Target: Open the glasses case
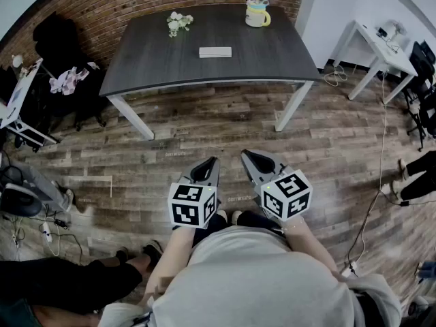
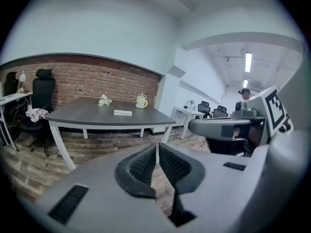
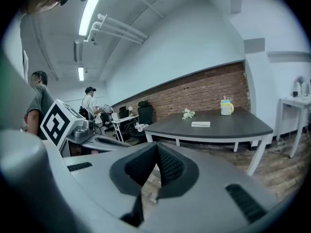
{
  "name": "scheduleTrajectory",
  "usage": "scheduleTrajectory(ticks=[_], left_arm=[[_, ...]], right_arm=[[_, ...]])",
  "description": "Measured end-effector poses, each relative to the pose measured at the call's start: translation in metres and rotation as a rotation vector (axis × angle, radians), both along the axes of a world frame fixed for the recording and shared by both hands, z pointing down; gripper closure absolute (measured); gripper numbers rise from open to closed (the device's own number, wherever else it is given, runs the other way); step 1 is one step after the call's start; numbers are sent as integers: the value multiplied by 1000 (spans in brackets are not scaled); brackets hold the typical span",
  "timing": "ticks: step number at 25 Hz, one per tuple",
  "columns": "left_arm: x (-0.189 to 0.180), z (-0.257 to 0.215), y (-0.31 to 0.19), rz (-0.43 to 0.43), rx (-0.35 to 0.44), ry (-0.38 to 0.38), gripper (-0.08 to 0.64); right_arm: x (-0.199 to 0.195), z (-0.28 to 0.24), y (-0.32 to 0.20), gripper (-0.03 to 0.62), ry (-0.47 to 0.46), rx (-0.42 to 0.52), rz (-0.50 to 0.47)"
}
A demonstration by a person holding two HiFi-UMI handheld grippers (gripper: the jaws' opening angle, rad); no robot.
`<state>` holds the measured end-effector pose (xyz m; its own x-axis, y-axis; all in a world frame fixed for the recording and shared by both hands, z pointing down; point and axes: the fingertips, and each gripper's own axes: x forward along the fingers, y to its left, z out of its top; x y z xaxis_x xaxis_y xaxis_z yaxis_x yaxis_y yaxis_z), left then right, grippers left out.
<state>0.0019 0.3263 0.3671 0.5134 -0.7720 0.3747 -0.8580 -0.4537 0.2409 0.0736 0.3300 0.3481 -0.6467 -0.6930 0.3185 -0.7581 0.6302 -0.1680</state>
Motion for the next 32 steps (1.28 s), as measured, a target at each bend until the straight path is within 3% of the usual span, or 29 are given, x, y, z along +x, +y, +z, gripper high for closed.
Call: scheduleTrajectory(ticks=[14,27,32], left_arm=[[-5,7,-4,2,-16,0,525],[-18,10,-15,61,-11,29,525],[-24,20,-10,85,-44,38,525]], right_arm=[[-13,4,3,589,-23,-19,-18],[-19,13,-8,584,-63,-18,74],[-25,21,-6,509,-33,-40,95]])
